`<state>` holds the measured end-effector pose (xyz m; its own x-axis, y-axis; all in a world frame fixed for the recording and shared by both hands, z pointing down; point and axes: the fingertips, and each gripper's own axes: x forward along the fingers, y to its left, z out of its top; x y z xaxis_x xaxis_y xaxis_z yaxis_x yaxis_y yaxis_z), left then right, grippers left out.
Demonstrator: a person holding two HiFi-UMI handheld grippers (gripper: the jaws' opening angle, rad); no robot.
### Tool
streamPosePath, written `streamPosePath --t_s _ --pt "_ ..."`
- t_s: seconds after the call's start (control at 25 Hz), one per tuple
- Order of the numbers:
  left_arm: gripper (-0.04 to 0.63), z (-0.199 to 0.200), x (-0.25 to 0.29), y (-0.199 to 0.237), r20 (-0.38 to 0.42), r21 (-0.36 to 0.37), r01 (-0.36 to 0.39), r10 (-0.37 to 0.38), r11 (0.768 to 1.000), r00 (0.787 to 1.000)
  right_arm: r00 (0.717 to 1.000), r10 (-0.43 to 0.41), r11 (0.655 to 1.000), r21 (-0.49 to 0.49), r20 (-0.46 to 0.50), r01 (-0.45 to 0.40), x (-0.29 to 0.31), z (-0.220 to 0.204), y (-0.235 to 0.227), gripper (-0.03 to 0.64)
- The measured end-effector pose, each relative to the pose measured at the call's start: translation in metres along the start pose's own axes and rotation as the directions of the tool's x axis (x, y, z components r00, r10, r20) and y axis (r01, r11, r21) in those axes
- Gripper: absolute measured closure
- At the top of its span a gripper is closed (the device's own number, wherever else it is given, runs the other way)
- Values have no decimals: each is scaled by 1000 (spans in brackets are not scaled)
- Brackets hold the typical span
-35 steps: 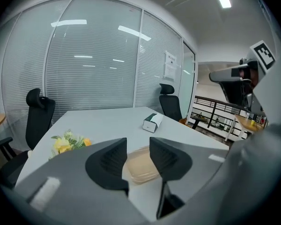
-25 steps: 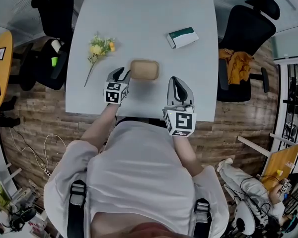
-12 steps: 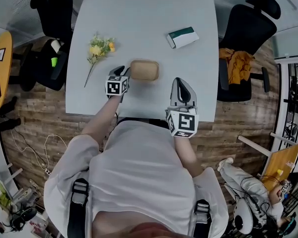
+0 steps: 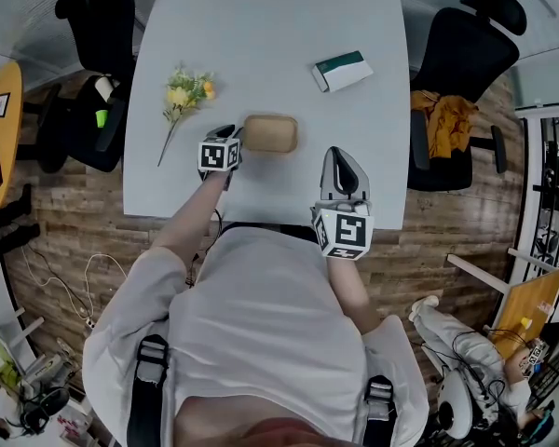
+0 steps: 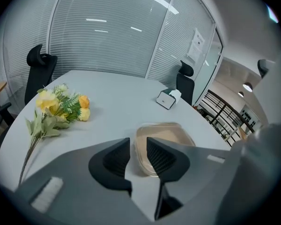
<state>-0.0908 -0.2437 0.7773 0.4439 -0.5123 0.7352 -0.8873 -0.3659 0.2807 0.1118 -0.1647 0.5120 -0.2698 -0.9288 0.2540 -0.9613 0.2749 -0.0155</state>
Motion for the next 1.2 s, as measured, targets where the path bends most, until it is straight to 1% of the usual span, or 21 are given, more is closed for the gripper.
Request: streamPosePath --t_s 0.28,0.68,0.92,1.2 --pt "476 -7 7 1 -41 -34 9 -10 999 999 1000 0 1000 4 -2 0 1 -1 -4 607" --pt "483 -10 10 1 -54 -69 13 -17 998 998 1000 10 1000 7 -3 -10 3 -1 -6 607" --pt "514 -13 11 6 -61 -67 4 -8 998 998 1000 13 1000 5 -5 -13 3 -2 -4 607" --pt "517 -13 14 6 -61 -54 8 -11 999 998 1000 8 1000 6 -11 -8 3 -4 -6 607"
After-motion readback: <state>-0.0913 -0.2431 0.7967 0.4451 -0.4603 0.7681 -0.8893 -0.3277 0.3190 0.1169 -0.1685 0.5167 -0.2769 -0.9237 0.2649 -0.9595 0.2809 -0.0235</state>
